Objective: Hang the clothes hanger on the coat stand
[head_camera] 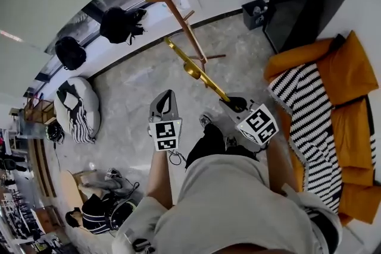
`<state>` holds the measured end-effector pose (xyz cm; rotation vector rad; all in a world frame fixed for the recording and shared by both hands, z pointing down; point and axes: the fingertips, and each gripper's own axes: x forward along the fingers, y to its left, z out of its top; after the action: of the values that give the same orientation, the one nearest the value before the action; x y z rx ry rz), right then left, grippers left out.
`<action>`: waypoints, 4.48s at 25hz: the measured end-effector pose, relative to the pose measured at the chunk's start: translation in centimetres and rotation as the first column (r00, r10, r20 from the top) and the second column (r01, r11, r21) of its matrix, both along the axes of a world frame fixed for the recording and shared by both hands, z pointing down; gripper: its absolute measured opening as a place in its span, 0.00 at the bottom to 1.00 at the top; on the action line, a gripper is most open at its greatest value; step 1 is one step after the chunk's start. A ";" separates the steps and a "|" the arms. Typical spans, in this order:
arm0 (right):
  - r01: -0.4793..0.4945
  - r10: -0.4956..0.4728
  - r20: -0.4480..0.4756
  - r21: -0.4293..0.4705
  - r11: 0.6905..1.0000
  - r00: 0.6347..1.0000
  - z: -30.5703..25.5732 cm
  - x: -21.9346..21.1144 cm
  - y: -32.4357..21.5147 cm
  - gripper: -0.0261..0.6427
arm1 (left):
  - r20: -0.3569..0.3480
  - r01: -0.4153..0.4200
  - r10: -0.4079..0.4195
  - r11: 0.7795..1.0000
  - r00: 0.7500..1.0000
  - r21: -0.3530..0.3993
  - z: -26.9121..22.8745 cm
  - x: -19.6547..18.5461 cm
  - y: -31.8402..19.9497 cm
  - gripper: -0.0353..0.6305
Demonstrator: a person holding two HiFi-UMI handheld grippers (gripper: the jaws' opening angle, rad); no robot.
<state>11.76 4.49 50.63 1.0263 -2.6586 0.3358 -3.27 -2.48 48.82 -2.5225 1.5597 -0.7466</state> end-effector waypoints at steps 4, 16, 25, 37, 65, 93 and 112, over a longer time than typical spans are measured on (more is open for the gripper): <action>0.020 -0.021 -0.011 -0.015 1.000 1.000 -0.8 -0.1 -1.0 0.07 | 0.200 -0.086 0.058 0.987 0.978 0.133 -2.9 0.5 -4.2 0.07; 0.189 -0.183 -0.172 0.017 0.982 0.968 -2.3 -4.5 -4.7 0.07 | 0.494 -0.364 0.187 0.884 0.849 0.292 -4.8 2.0 -9.3 0.31; 0.239 -0.224 -0.247 0.031 0.971 0.943 -3.1 -6.8 -9.3 0.07 | 0.477 -0.350 0.163 0.875 0.863 0.334 -6.0 -0.8 -12.4 0.10; 0.098 0.166 -0.651 0.350 0.932 0.741 -2.1 -6.8 -18.5 0.21 | 0.398 -0.192 0.113 0.968 0.910 0.164 -3.3 -2.5 -16.1 0.09; 0.222 0.345 -0.796 0.501 0.836 0.497 -4.6 -12.5 -28.0 0.13 | 0.226 -0.084 0.075 0.996 0.971 0.032 -1.0 -7.7 -26.3 0.08; 0.135 0.446 -0.735 0.581 0.803 0.510 -9.1 -5.5 -39.3 0.06 | 0.291 -0.123 0.075 0.981 0.954 0.151 -8.0 -1.4 -34.6 0.09; 0.174 0.337 -0.748 0.512 0.841 0.572 -5.2 -4.5 -44.7 0.06 | 0.334 -0.044 0.010 0.995 0.942 0.094 -4.8 -0.6 -38.7 0.09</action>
<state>7.23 -40.24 45.45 1.0815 -1.8084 -0.7816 -3.88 -41.21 44.02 -2.1990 1.4062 -1.0034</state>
